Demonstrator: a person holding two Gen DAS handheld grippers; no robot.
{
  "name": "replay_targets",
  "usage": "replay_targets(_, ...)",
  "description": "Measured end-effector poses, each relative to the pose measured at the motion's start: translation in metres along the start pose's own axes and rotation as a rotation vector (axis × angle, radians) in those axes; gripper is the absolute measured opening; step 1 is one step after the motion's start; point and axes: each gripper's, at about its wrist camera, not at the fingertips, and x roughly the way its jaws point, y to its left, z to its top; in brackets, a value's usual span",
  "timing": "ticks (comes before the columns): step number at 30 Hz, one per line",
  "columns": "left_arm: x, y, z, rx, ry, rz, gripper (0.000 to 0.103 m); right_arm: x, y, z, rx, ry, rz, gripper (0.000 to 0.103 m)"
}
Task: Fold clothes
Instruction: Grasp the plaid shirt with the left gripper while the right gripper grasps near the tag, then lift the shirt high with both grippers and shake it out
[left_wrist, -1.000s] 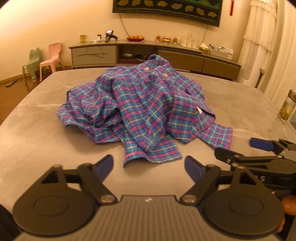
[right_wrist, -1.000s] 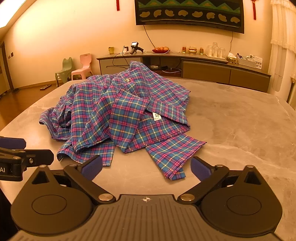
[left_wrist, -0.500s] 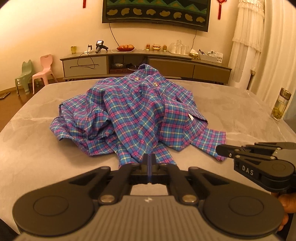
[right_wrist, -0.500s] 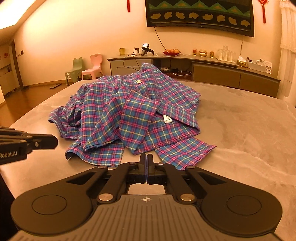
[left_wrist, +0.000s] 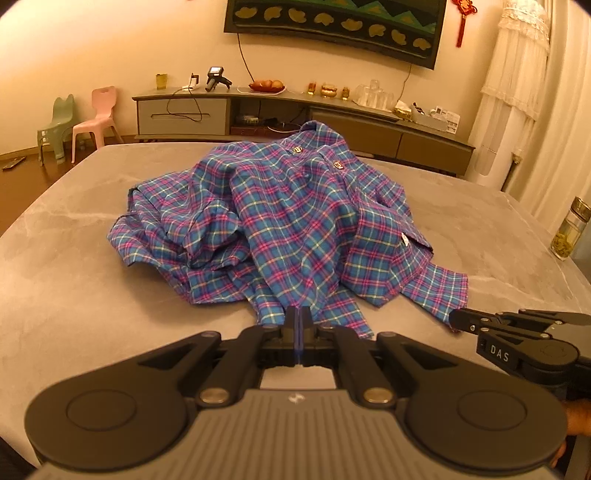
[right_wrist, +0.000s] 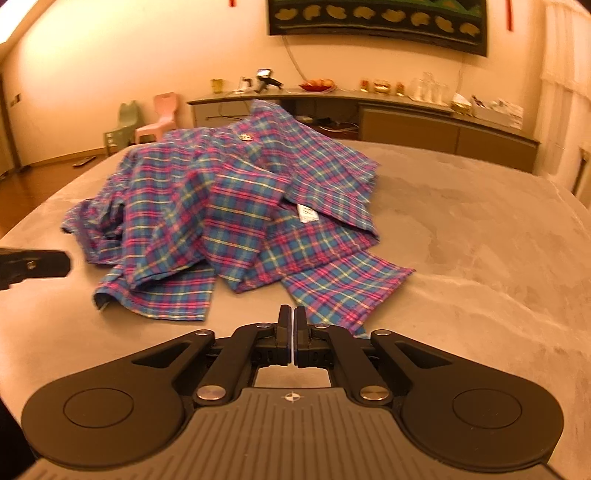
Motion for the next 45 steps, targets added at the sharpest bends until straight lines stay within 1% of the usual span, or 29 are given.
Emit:
replay_targets(1,0.000,0.000,0.001,0.004,0.003,0.005,0.024,0.001,-0.001,0.000,0.003,0.001,-0.004,0.021)
replay_targets(2,0.001,0.001,0.002,0.005,0.003,0.004,0.032,0.002,-0.002,0.000,0.009,0.000,-0.008,0.053)
replay_targets(3,0.001,0.002,0.003,0.002,0.003,0.007,0.057,0.002,-0.003,0.000,0.018,-0.006,-0.007,0.066)
replay_targets(4,0.002,0.004,0.004,-0.006,-0.002,0.008,0.077,0.002,-0.004,0.000,0.022,-0.010,-0.008,0.080)
replay_targets(6,0.006,0.007,0.008,-0.018,-0.003,0.004,0.084,0.003,-0.005,0.000,0.024,-0.014,-0.016,0.083)
replay_targets(9,0.018,0.012,0.016,-0.016,0.012,0.003,0.086,0.008,-0.009,0.000,0.032,-0.004,-0.026,0.083)
replay_targets(13,0.040,0.023,0.031,-0.006,0.007,0.010,0.092,0.012,-0.015,0.002,0.042,0.003,-0.037,0.085)
replay_targets(17,0.072,0.036,0.039,-0.036,0.027,-0.006,0.093,0.024,-0.017,0.030,0.021,-0.058,-0.036,0.096)
replay_targets(19,0.091,0.033,0.042,-0.020,0.051,-0.001,0.093,0.043,-0.016,0.048,-0.019,-0.067,-0.040,0.099)
replay_targets(21,0.109,0.026,0.042,0.033,0.058,0.013,0.092,0.069,-0.020,0.062,-0.053,-0.043,-0.048,0.099)
replay_targets(22,0.116,0.025,0.043,0.058,0.056,0.012,0.070,0.085,-0.021,0.068,-0.072,-0.021,-0.047,0.099)
replay_targets(23,0.122,0.024,0.045,0.078,0.055,0.008,0.050,0.099,-0.022,0.072,-0.095,0.002,-0.031,0.085)
replay_targets(24,0.129,0.023,0.046,0.099,0.054,0.004,0.029,0.113,-0.022,0.077,-0.131,0.036,-0.001,0.064)
replay_targets(25,0.128,0.025,0.050,0.096,0.035,-0.021,0.015,0.114,-0.023,0.080,-0.146,0.038,0.022,0.024)
replay_targets(26,0.116,0.030,0.058,0.086,-0.007,-0.049,0.014,0.110,-0.025,0.082,-0.152,0.028,0.042,0.014)
replay_targets(27,0.103,0.035,0.065,0.074,-0.054,-0.077,0.013,0.106,-0.026,0.084,-0.158,0.018,0.061,0.011)
replay_targets(28,0.083,0.045,0.071,0.046,-0.110,-0.086,0.013,0.102,-0.027,0.086,-0.164,0.008,0.081,0.009)
replay_targets(30,0.041,0.069,0.083,-0.020,-0.228,-0.094,0.014,0.094,-0.030,0.090,-0.176,-0.013,0.120,0.008)
replay_targets(32,0.024,0.088,0.088,-0.044,-0.273,-0.031,0.018,0.085,-0.033,0.094,-0.188,-0.033,0.159,0.009)
replay_targets(34,0.039,0.093,0.087,0.011,-0.186,0.042,0.034,0.077,-0.036,0.098,-0.200,-0.054,0.198,0.010)
replay_targets(36,0.056,0.095,0.078,0.073,-0.082,0.126,0.033,0.069,-0.039,0.102,-0.212,-0.074,0.237,0.023)
replay_targets(37,0.054,0.094,0.070,0.112,-0.076,0.155,0.037,0.065,-0.040,0.104,-0.218,-0.084,0.257,0.037)
replay_targets(38,0.048,0.092,0.060,0.154,-0.084,0.179,0.043,0.061,-0.042,0.107,-0.223,-0.095,0.276,0.045)
replay_targets(39,0.041,0.087,0.051,0.210,-0.091,0.191,0.055,0.057,-0.043,0.109,-0.229,-0.105,0.296,0.045)
replay_targets(40,0.034,0.081,0.042,0.272,-0.097,0.200,0.059,0.060,-0.046,0.106,-0.251,-0.081,0.266,0.045)
replay_targets(42,0.023,0.067,0.025,0.404,-0.107,0.202,0.062,0.060,-0.048,0.105,-0.352,-0.077,0.191,0.046)
replay_targets(43,0.019,0.055,0.018,0.479,-0.113,0.184,0.068,0.059,-0.048,0.104,-0.406,-0.079,0.154,0.049)
replay_targets(44,0.016,0.044,0.013,0.563,-0.122,0.156,0.072,0.059,-0.049,0.104,-0.459,-0.082,0.118,0.055)
replay_targets(45,0.018,0.032,0.006,0.650,-0.124,0.126,0.079,0.061,-0.051,0.105,-0.500,-0.079,0.087,0.058)
